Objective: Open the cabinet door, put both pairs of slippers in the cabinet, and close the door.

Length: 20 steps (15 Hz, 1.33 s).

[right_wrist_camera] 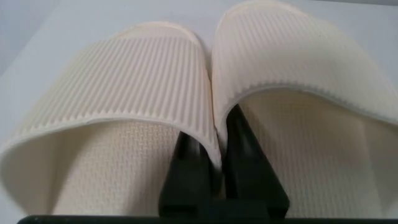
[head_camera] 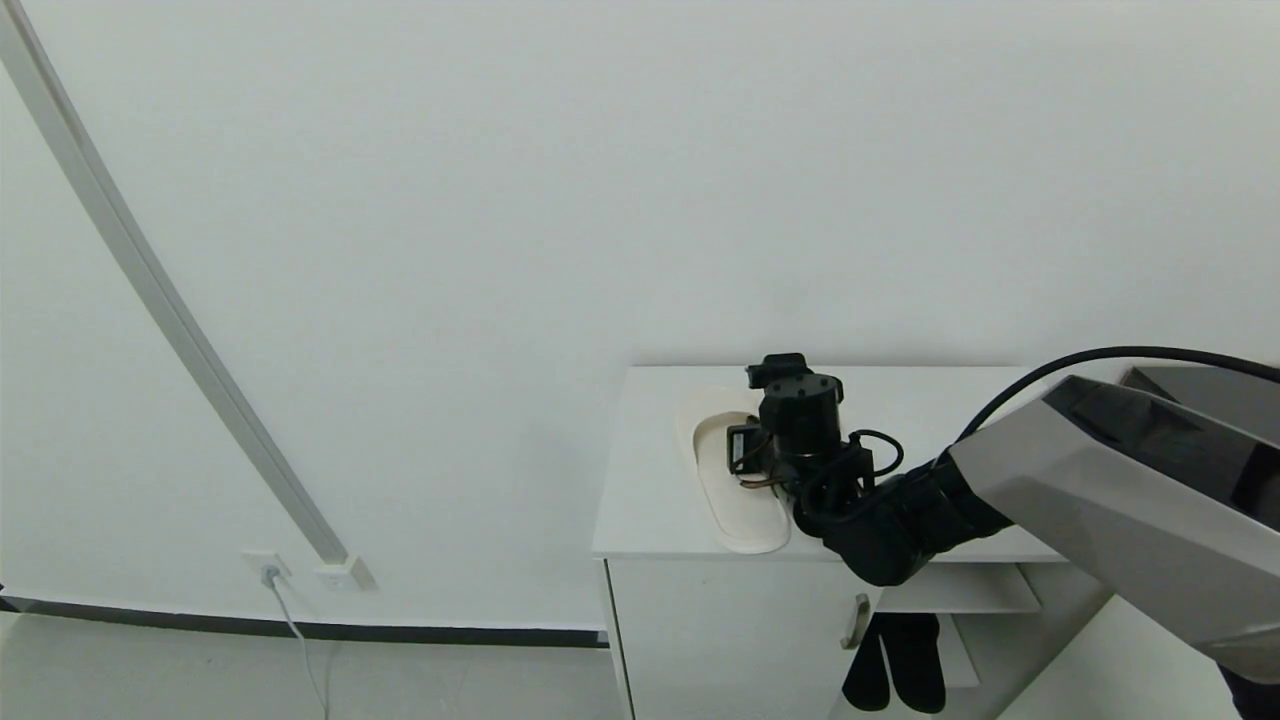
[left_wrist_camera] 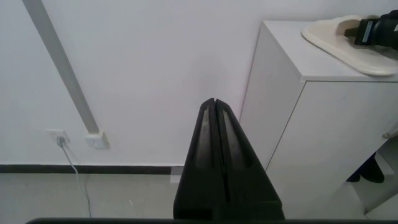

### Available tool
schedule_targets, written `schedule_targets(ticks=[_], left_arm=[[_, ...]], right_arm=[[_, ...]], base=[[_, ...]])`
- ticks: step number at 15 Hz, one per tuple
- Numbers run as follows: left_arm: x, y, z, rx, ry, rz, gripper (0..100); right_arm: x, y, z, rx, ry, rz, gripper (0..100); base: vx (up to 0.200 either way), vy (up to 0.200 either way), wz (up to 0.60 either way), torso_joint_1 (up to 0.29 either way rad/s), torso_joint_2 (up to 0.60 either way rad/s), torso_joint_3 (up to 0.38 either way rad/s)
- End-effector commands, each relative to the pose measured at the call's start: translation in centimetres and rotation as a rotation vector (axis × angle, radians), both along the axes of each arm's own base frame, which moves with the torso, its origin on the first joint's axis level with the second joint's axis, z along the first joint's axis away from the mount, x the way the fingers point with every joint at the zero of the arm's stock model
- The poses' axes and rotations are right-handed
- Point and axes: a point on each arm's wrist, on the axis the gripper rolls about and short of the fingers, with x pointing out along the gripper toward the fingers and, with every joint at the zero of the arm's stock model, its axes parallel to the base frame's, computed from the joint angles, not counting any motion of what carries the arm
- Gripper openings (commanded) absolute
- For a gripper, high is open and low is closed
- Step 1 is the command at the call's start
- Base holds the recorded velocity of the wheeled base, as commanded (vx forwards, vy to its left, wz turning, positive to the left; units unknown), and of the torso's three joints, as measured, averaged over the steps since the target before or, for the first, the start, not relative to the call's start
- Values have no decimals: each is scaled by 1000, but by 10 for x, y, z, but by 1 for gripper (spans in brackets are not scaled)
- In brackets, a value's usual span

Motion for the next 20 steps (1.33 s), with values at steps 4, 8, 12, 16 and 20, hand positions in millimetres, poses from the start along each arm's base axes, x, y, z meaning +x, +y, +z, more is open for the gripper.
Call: schedule_targets(ticks=[4, 8, 12, 16, 20], left_arm=[[0, 0, 0, -2, -2, 0, 0], [0, 0, 0, -2, 0, 0, 0], [0, 0, 0, -2, 0, 0, 0], [0, 0, 0, -2, 0, 2, 0], [0, 0, 0, -4, 0, 2, 0]], right_arm=[[-10, -5, 28, 17, -44, 9, 0], [-65, -34, 64, -5, -88, 179, 0], [-128, -68, 62, -10, -31, 378, 0], [-148, -76, 60, -5, 0, 490, 0], [-150, -73, 57, -8, 11, 503, 0]], base=[[0, 0, 0, 0, 0, 0], [0, 0, 0, 0, 0, 0], [0, 0, 0, 0, 0, 0], [0, 0, 0, 0, 0, 0], [0, 0, 0, 0, 0, 0]])
